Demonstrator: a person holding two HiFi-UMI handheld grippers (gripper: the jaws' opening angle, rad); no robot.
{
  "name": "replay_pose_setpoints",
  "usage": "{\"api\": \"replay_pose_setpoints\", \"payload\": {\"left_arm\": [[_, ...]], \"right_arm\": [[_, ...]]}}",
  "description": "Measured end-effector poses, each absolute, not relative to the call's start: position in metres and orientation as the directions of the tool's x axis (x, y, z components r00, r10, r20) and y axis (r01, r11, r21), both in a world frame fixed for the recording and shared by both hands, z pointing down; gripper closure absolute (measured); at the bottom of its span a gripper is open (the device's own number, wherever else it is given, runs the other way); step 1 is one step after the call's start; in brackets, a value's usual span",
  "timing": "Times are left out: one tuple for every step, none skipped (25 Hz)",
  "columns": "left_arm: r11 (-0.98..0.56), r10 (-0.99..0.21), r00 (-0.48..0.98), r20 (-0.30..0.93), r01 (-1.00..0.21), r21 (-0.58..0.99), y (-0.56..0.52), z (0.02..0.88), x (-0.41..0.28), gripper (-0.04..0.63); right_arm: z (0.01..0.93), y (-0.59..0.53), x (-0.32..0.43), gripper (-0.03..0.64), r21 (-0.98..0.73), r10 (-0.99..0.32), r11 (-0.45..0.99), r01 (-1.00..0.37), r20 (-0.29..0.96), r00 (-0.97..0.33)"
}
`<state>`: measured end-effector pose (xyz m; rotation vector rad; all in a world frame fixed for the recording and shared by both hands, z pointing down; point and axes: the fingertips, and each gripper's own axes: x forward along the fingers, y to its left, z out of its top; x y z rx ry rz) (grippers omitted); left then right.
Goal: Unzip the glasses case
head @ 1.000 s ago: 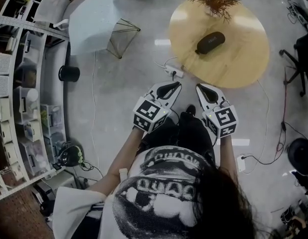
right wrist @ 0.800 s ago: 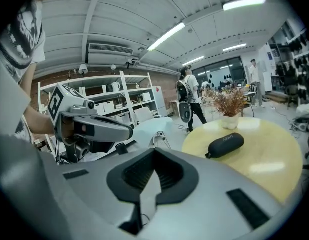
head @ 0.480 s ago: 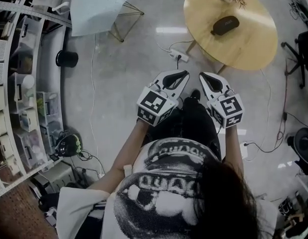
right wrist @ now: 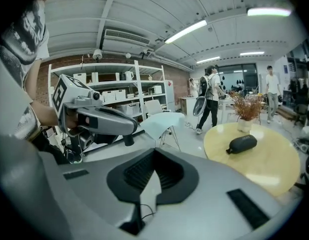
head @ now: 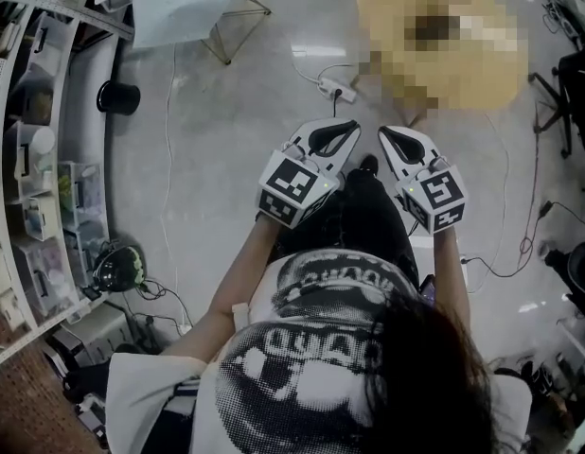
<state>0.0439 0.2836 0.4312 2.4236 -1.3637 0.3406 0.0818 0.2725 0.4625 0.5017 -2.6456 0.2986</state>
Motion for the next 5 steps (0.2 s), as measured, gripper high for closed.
{"api": "replay_pose_setpoints", "payload": {"left_arm": [[-0.484,-0.778,0.512,0.364,-0.858,0.172,0.289,0.429,0.043,0.580],[-0.485,-0.778,0.513,0.362,-0.857,0.172,0.295,0.427,0.042,0.579],[-0.487,-0.778,0.515,0.359,-0.856,0.172,0.301,0.424,0.042,0.580],[-0.488,-0.779,0.516,0.357,-0.856,0.173,0.307,0.421,0.041,0.578],[-0.489,-0.779,0.517,0.354,-0.855,0.173,0.312,0.418,0.041,0.580]], "right_arm": [[0.461,0.278,0.081,0.621,-0.124,-0.298,0.913,-0.389,0.449,-0.842],[0.459,0.284,0.080,0.621,-0.121,-0.296,0.914,-0.386,0.451,-0.842],[0.457,0.290,0.079,0.621,-0.117,-0.295,0.916,-0.385,0.453,-0.841],[0.454,0.295,0.079,0.621,-0.114,-0.295,0.917,-0.383,0.455,-0.840],[0.452,0.300,0.079,0.621,-0.110,-0.294,0.918,-0.382,0.457,-0.839]]}}
